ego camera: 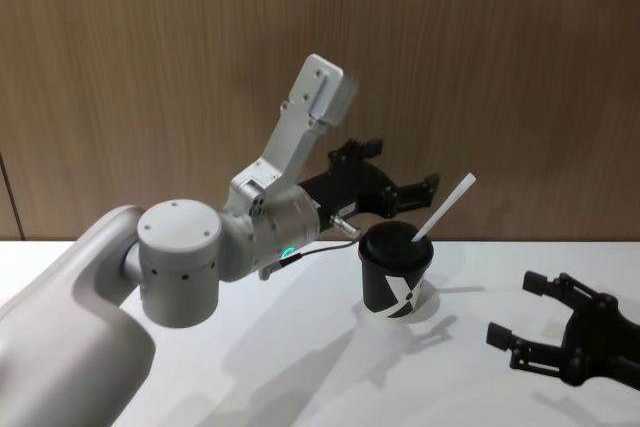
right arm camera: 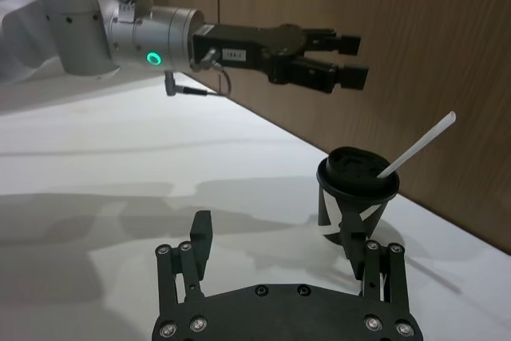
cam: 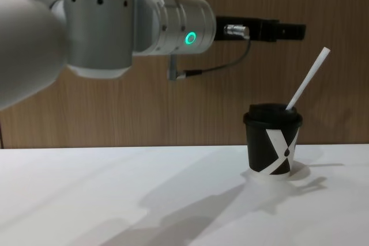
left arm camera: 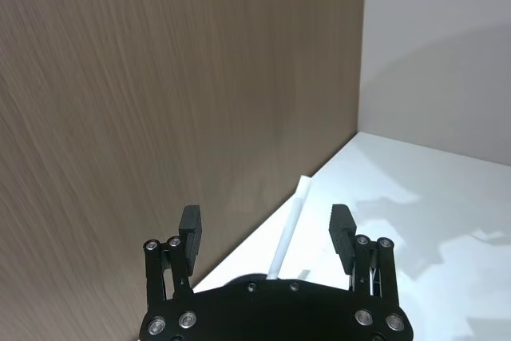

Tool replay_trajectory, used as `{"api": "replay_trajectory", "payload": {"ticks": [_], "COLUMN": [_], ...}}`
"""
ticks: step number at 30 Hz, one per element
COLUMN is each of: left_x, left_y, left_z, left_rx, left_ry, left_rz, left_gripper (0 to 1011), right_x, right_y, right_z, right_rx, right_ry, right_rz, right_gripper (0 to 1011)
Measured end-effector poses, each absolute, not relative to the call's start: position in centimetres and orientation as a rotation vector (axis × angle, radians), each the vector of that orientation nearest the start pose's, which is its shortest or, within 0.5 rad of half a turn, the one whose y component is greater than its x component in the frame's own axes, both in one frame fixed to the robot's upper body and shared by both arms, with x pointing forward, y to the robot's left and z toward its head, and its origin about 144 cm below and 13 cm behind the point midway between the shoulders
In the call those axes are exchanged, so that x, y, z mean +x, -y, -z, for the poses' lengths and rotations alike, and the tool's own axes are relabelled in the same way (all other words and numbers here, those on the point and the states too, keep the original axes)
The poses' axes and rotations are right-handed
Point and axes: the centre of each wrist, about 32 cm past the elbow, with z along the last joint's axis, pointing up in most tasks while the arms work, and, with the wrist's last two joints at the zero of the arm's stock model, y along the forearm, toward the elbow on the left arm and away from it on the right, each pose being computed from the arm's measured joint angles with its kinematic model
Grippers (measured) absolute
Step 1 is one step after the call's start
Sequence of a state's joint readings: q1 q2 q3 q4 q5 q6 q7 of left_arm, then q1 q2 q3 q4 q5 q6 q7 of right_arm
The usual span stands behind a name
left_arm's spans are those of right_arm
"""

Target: Pick up the straw with one hand, pass it to the other hand, and insert it into the cup.

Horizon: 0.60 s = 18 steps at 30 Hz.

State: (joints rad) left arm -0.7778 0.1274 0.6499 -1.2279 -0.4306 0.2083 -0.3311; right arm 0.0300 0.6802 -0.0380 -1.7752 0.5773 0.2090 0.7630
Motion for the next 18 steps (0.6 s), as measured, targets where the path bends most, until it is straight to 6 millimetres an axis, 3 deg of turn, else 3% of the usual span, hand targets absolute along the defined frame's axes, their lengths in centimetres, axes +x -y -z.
{"api": "replay_trajectory", "payload": {"ticks": [18], "left_x": [58.8], "left_y": [-11.7], "left_z": [-128.2], "left_rx": [-0.021], "left_ry": [0.091], "left_rz": [-0.701], "left_gripper": [1003], "right_x": [47.8], "right_y": [34.8], "right_z": [-128.0], "right_rx": [-0.015], "right_ry": [0.051], "right_rz": [0.774], "right_gripper": [1001]}}
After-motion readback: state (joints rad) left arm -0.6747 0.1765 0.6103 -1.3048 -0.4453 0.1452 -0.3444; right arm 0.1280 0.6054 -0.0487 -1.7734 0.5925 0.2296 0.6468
